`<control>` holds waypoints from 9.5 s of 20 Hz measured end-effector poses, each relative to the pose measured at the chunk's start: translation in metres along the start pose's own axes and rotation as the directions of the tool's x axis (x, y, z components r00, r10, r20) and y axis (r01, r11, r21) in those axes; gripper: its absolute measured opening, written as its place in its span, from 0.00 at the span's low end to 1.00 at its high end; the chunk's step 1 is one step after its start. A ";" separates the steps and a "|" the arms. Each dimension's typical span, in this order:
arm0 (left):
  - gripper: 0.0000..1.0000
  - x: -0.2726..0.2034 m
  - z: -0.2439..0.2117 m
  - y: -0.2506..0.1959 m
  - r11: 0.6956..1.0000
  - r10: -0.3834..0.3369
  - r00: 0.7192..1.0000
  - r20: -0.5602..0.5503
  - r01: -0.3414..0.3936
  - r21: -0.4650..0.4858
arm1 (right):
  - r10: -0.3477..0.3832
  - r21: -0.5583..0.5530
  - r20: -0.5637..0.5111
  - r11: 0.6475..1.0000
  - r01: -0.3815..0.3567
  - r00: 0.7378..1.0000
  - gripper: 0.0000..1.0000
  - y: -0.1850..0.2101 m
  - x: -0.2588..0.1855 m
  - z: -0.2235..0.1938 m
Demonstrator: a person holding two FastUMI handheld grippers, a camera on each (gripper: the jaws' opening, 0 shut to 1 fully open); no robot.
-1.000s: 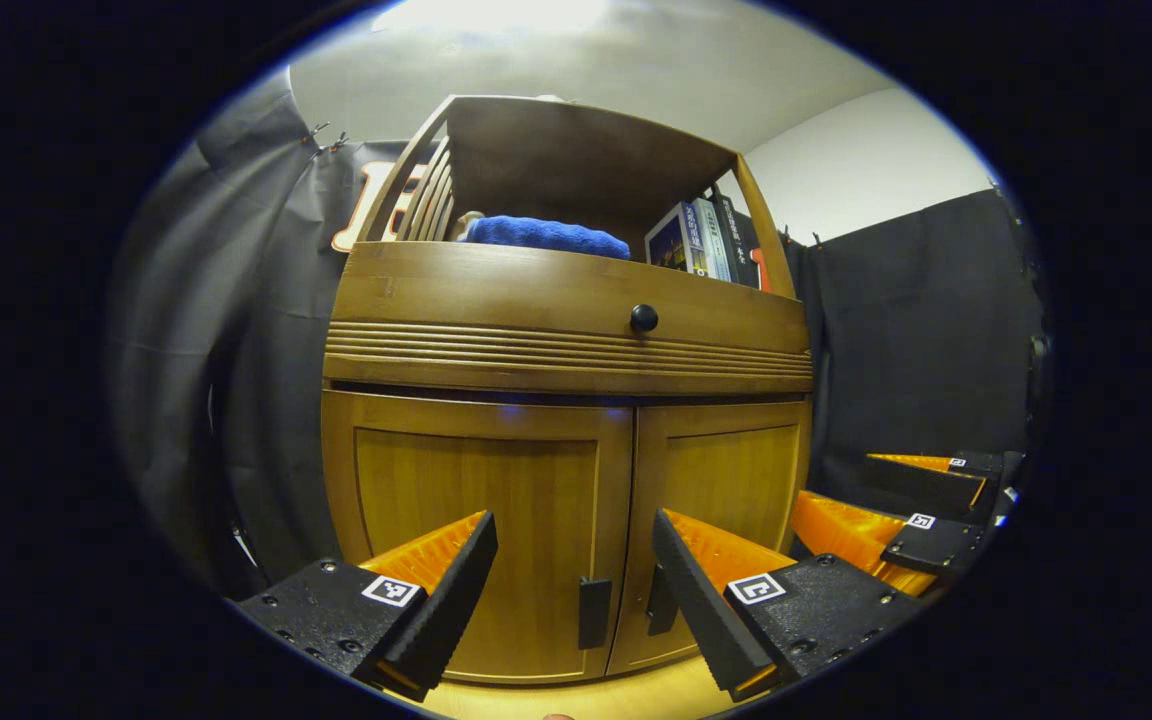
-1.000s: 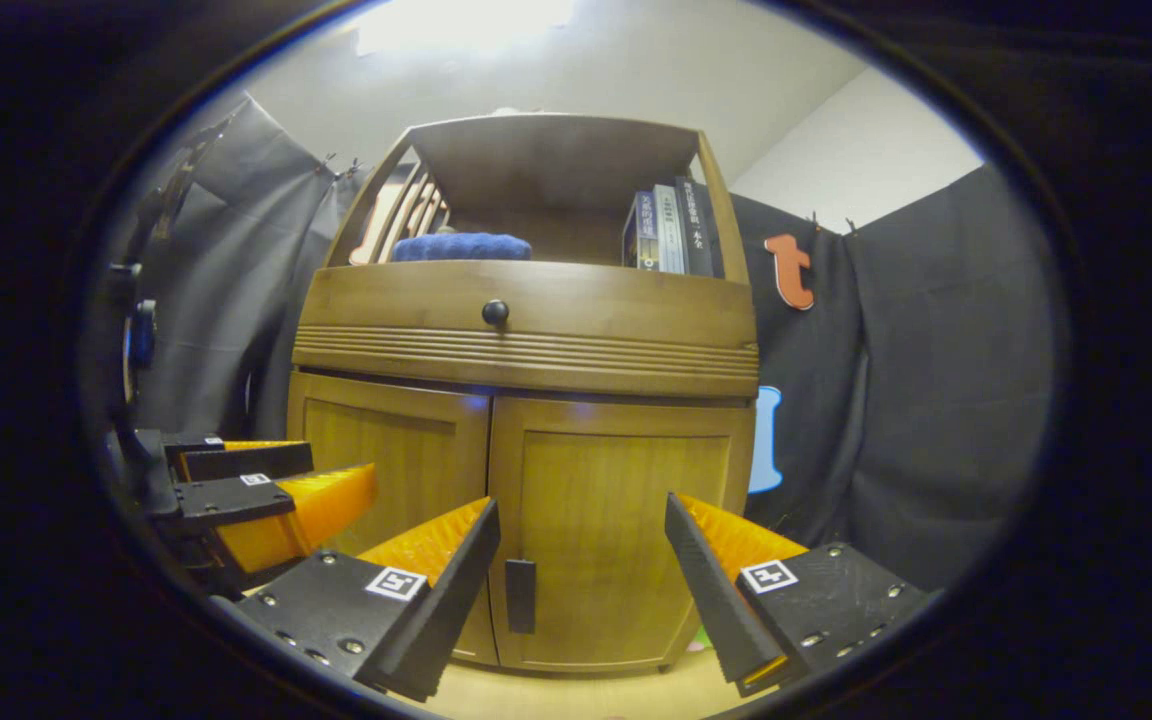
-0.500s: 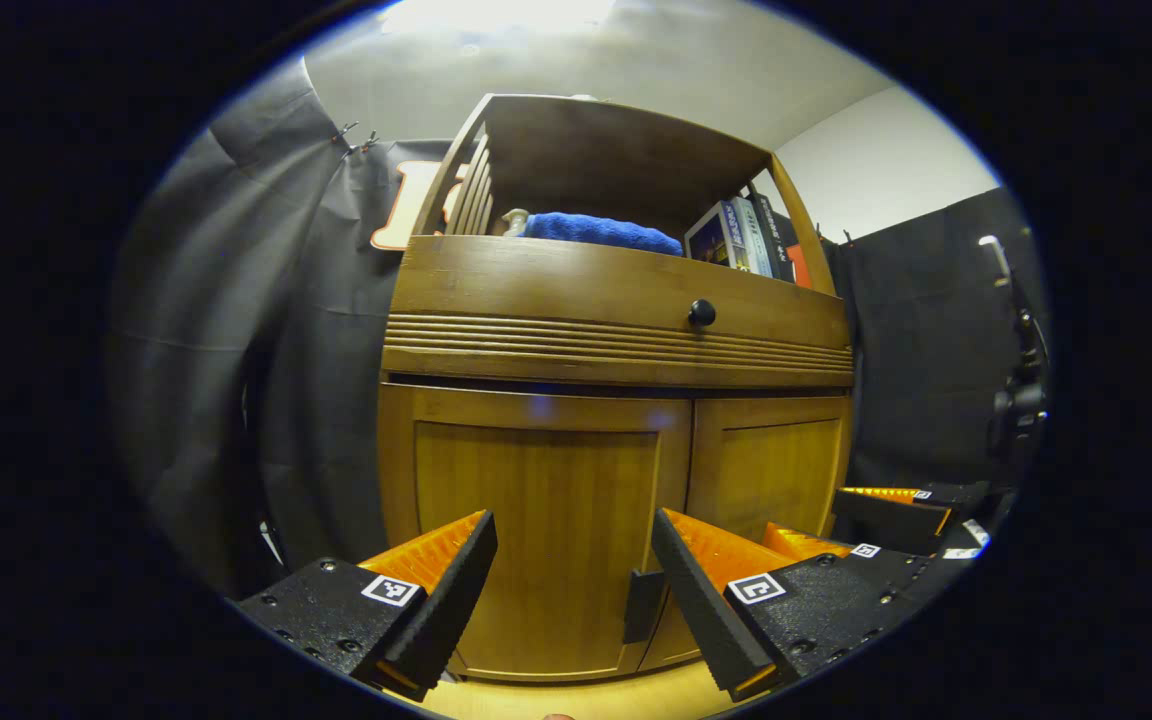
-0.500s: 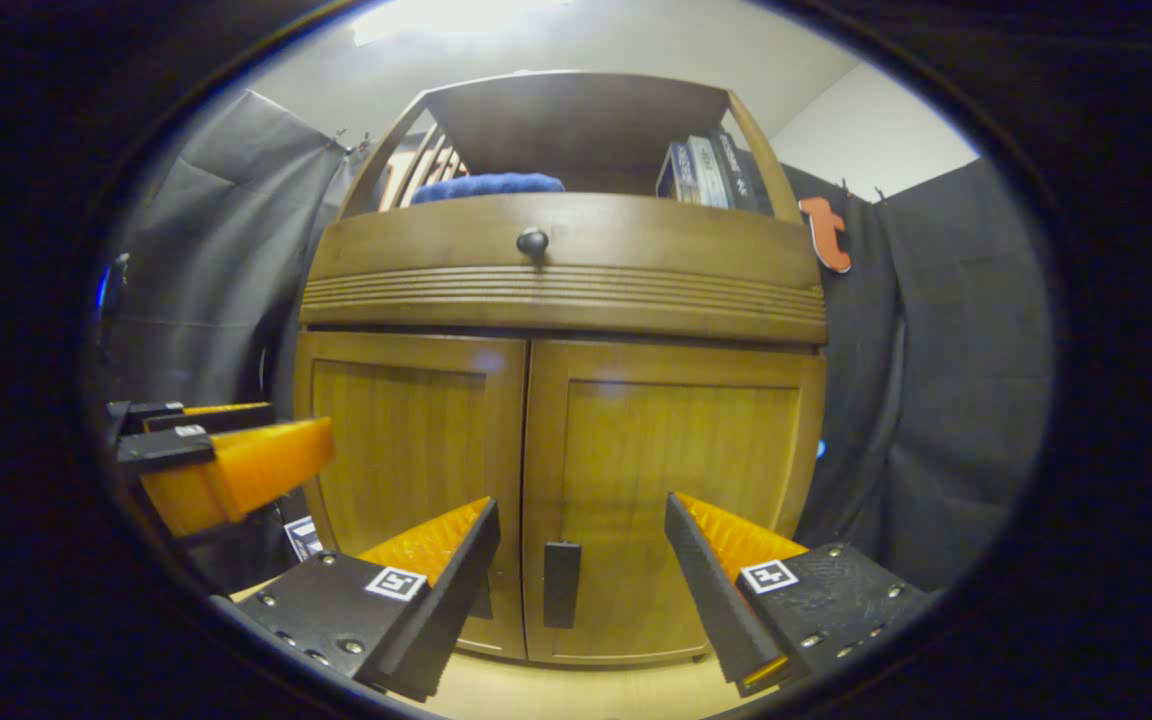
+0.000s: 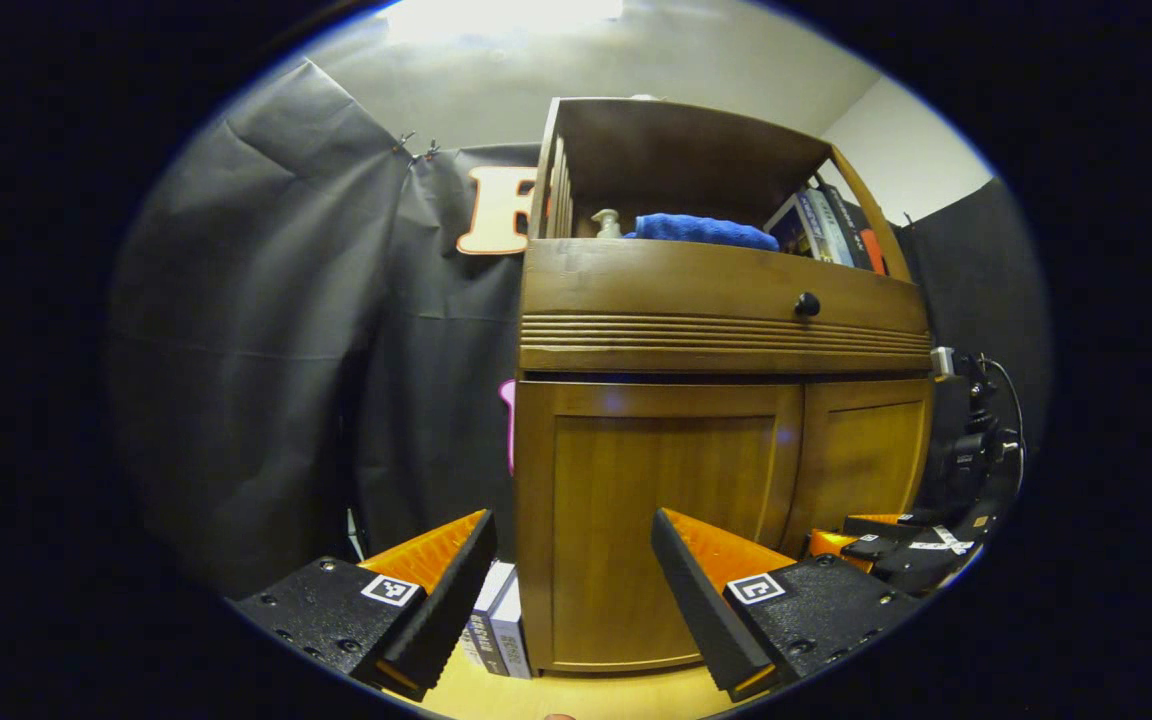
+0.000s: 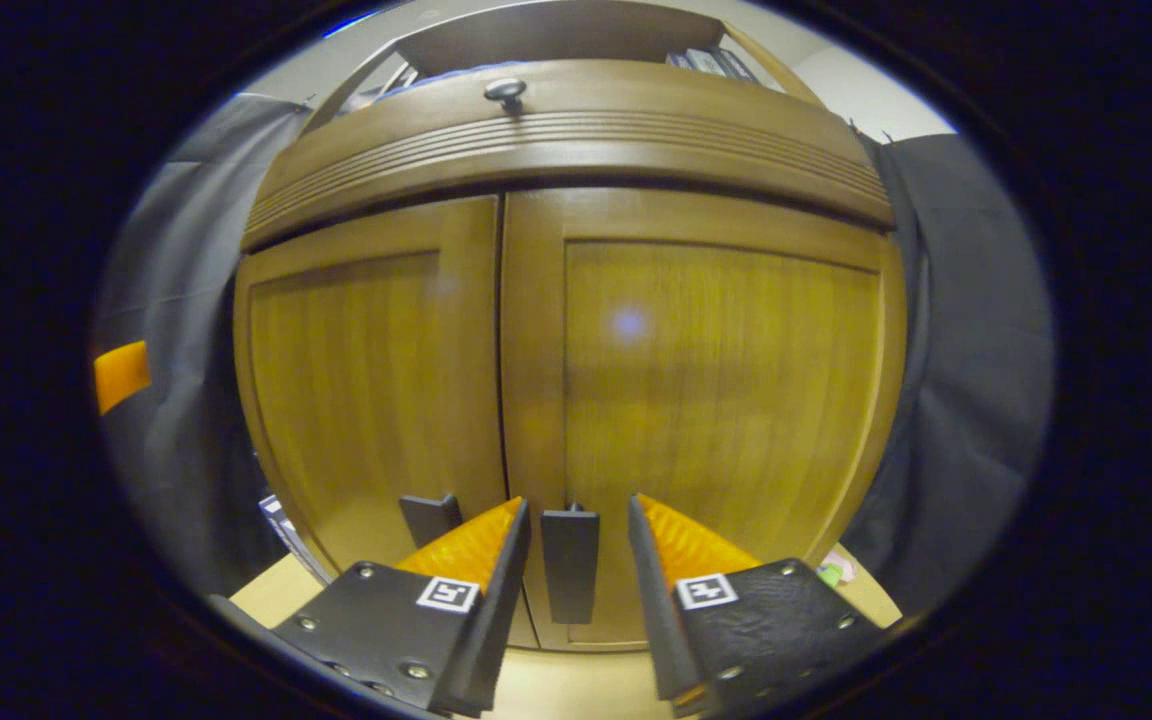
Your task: Open the right door of the double-door shoe cabinet with the right hand, and open the left door with the left hand.
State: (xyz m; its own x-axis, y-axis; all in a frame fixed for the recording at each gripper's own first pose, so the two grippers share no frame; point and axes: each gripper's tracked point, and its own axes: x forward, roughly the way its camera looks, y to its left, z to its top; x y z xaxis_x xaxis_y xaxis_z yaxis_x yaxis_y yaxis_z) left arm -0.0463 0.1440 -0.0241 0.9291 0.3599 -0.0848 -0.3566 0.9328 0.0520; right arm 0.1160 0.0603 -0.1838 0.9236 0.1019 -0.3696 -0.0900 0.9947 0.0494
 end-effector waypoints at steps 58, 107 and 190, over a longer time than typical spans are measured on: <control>0.96 -0.041 -0.032 -0.241 0.856 -0.512 0.857 -0.055 0.505 -0.106 | -0.310 0.102 -0.043 0.944 0.313 0.950 0.29 -0.167 -0.207 -0.033; 0.56 0.099 -0.127 -0.193 0.947 -0.297 0.939 -0.172 0.312 0.071 | -0.804 0.161 0.021 0.589 0.792 0.594 0.17 -0.269 -0.398 0.012; 0.18 -0.103 -0.095 -0.004 1.000 -0.021 0.979 -0.204 0.022 0.005 | 0.191 0.172 -0.102 0.970 -0.172 0.976 0.18 -0.032 -0.151 -0.037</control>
State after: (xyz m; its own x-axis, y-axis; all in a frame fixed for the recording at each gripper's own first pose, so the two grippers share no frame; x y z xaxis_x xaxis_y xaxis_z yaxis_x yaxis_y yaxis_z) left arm -0.1499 0.1047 -0.1097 0.8969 0.3364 -0.2872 -0.3352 0.9405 0.0549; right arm -0.0339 0.0139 -0.1637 0.8463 0.2908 -0.4463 -0.1818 0.9452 0.2712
